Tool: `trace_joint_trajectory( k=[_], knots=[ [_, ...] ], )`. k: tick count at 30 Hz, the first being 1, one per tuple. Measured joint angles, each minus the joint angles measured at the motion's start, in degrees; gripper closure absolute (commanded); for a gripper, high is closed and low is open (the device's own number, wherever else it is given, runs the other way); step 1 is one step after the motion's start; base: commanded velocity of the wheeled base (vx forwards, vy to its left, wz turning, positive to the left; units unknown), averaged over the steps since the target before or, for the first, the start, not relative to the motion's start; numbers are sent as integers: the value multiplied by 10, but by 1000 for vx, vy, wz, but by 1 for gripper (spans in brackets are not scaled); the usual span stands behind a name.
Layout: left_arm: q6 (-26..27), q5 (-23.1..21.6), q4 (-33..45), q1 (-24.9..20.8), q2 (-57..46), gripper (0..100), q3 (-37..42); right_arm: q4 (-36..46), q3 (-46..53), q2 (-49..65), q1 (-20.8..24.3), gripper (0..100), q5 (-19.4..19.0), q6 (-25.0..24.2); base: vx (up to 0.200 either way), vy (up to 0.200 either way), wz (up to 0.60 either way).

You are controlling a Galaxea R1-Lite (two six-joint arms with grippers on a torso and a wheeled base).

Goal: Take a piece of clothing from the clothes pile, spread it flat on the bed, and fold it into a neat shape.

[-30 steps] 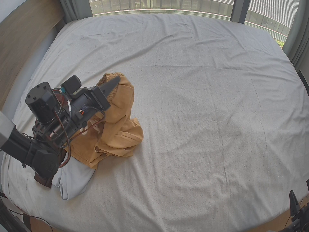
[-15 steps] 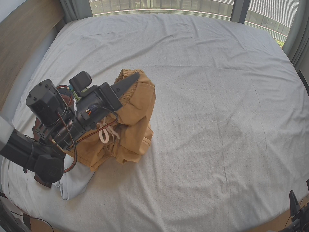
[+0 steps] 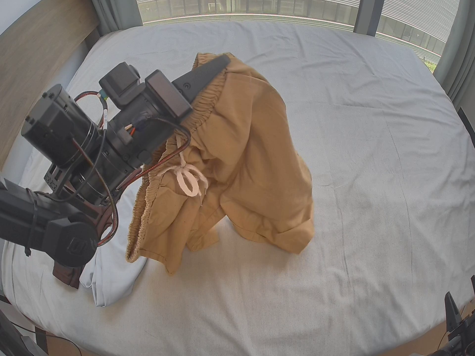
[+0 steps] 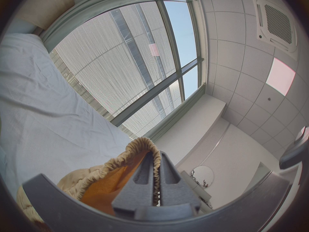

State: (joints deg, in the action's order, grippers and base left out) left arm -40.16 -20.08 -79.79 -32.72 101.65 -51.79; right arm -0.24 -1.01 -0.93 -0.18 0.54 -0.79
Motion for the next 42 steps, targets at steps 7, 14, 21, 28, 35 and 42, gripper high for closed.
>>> trace_joint_trajectory(
  k=[7,14,21,28,35,42],
  knots=[
    [-37,6,2,-9,-4,100,-30,0,0,0,0,0,0,0,0,0,0],
    [-68,13,16,-11,-6,100,-76,0,0,0,0,0,0,0,0,0,0],
    [-78,8,18,-33,-20,100,-89,0,0,0,0,0,0,1,0,0,0],
    [-78,5,17,-54,-27,100,-102,0,0,0,0,0,0,1,0,0,0],
    [-79,2,16,-62,-28,100,-101,0,0,0,0,0,0,-1,0,0,0],
    [-78,3,1,-51,-27,100,-60,0,0,0,0,0,0,-1,0,0,0]
  ],
)
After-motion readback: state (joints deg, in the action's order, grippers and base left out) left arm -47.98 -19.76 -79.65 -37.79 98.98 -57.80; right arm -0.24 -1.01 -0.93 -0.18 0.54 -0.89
